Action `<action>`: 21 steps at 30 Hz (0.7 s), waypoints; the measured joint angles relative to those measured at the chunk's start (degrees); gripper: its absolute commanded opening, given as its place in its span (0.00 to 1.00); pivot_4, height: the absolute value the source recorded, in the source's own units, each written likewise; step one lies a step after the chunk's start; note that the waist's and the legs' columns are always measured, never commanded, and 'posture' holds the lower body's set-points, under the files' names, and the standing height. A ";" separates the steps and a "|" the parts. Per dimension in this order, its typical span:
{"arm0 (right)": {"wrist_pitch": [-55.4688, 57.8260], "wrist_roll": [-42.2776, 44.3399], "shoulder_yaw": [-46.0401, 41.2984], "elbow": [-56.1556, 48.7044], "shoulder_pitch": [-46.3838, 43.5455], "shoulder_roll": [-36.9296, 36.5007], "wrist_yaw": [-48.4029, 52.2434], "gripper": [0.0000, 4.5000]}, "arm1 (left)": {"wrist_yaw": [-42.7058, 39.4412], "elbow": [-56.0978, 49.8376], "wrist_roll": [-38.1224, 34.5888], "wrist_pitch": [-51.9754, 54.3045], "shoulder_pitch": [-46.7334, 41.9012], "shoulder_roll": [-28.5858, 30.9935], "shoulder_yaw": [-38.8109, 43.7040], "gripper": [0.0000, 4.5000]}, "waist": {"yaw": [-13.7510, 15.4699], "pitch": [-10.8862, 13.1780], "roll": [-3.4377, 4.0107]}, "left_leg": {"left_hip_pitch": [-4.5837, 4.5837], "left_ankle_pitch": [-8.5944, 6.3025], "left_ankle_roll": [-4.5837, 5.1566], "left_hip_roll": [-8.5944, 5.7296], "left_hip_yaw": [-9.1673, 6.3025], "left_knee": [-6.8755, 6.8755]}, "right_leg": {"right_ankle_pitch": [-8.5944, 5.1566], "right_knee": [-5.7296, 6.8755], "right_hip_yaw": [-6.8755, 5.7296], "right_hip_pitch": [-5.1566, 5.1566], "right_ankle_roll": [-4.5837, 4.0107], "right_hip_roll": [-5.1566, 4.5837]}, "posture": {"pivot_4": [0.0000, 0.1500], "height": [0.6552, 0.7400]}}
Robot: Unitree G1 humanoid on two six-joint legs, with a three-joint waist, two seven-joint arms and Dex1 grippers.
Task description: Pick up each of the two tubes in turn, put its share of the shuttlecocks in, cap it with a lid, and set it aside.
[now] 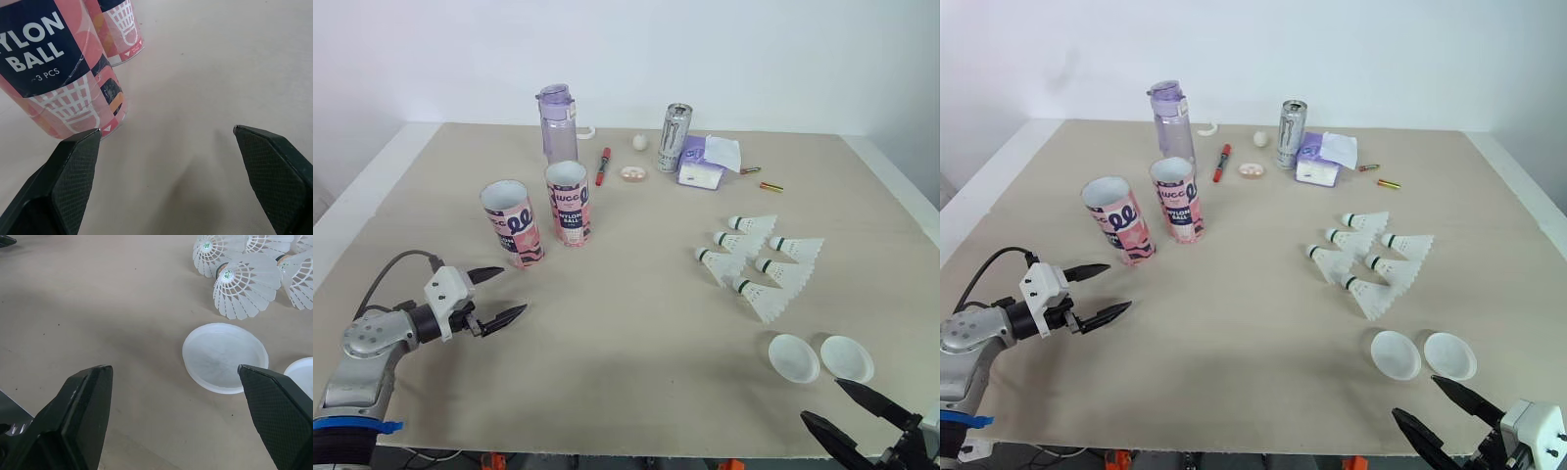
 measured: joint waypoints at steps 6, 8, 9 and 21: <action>0.00 0.00 0.00 0.01 0.00 0.00 0.00 0.98 | -0.75 0.00 0.16 -0.43 0.00 0.00 -0.03 1.00 | 0.00 0.00 0.00 | 0.00 0.00 0.00 0.00 0.00 0.00 | 0.00 0.00 0.00 0.00 0.00 0.00 | 1.00 1.00; 0.00 0.00 0.00 0.01 0.00 0.00 0.00 0.98 | -1.39 0.00 0.11 -0.59 0.00 0.00 -0.07 1.00 | 0.00 0.00 0.00 | 0.00 0.00 0.00 0.00 0.00 0.00 | 0.00 0.00 0.00 0.00 0.00 0.00 | 1.00 1.00; 0.00 0.00 0.00 0.01 0.00 0.00 0.00 0.98 | -1.46 0.00 0.10 -0.63 0.00 0.00 -0.07 1.00 | 0.00 0.00 0.00 | 0.00 0.00 0.00 0.00 0.00 0.00 | 0.00 0.00 0.00 0.00 0.00 0.00 | 1.00 1.00; -0.02 -0.06 -0.01 0.09 0.77 0.00 0.16 0.98 | -3.09 1.14 0.21 -1.21 -0.01 0.00 -0.11 1.00 | 0.00 0.00 0.00 | 0.00 0.00 0.00 -0.01 0.00 -0.01 | 0.00 0.00 -0.10 -0.01 0.00 -0.10 | 1.00 1.00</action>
